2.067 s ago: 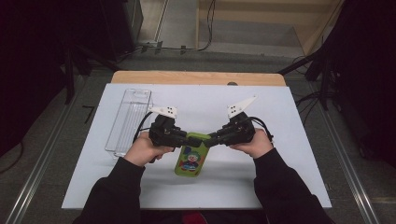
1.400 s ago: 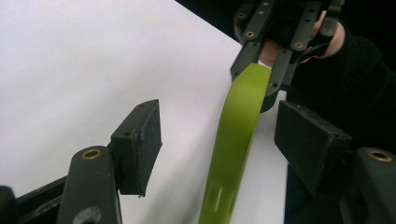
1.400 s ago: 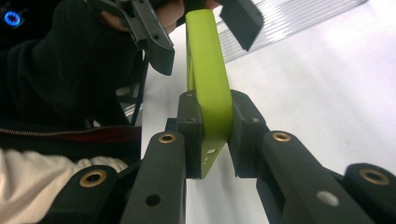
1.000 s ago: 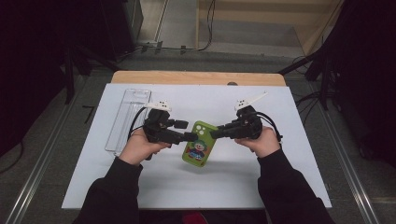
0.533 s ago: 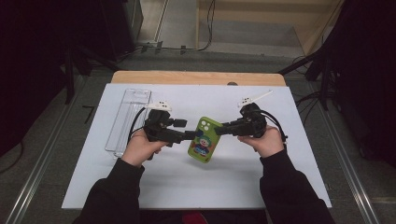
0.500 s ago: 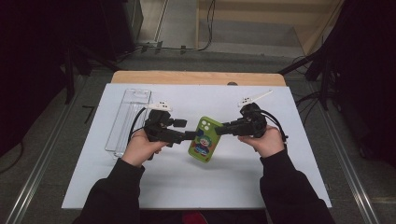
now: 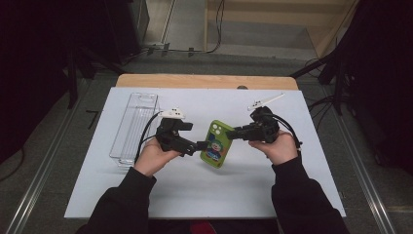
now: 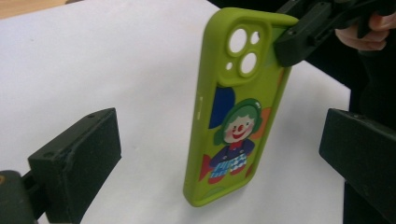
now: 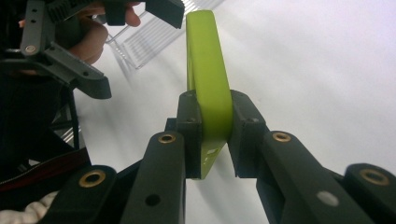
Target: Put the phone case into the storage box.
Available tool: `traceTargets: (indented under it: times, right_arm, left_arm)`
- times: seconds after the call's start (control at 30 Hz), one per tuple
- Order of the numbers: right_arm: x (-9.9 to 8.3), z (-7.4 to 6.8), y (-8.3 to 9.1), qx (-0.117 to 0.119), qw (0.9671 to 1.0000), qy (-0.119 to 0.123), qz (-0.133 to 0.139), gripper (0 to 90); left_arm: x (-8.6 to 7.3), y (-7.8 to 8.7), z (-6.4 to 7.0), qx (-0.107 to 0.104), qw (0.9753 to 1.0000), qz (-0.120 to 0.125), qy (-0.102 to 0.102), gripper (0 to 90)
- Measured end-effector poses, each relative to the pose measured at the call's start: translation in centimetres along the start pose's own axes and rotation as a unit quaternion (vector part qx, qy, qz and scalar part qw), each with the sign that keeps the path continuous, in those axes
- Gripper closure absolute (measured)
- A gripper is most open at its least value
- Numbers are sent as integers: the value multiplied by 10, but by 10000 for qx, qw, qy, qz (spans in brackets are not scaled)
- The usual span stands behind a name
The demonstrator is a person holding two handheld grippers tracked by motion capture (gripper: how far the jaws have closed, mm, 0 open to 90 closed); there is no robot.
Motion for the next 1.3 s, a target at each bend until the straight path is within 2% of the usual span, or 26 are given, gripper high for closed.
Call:
traceTargets:
  times: [0.07,0.1,0.17,0.3,0.47,0.63,0.7,1.0,1.1,1.3]
  right_arm:
    - [1,0,-1,-32,10000,-42,-15,746]
    - [1,0,-1,-32,10000,-42,-15,746]
    - [2,1,-2,-69,9999,-98,-28,746]
    - [5,0,-3,-109,9999,-95,12,746]
    - [11,-2,-7,-157,9996,-221,-20,746]
    - [15,-3,-12,-209,9994,-253,-60,746]
    - [17,-3,-14,-214,9993,-299,-81,746]
    - [25,-4,-26,-129,9989,-414,-184,746]
    - [27,-4,-29,-114,9987,-452,-226,746]
    - [30,-5,-35,-114,9985,-478,-246,746]
  left_arm:
    - [-1,-2,1,-169,9998,-46,118,0]
    - [-1,-3,1,-146,9998,-28,141,0]
    - [-1,-4,1,18,10000,-9,44,0]
    - [-2,-6,-1,194,9998,21,45,0]
    - [-3,-9,-1,419,9991,32,-95,0]
    - [-3,-10,-1,522,9986,70,-51,3]
    - [-3,-11,0,450,9989,120,-5,6]
    - [-6,-15,-2,830,9963,109,-168,4]
    - [-7,-16,-3,893,9956,154,-216,4]
    - [-9,-19,-5,1088,9938,74,-203,4]
Point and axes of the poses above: each handheld gripper's, and its own axes: y roughly backward along the jaws, x roughly out of its top, z roughly to its right, the point moved 6 cm from there along -y, roughly forward along the jaws, and after that the axes turned 1 degree about z, right-handed, at the moved point
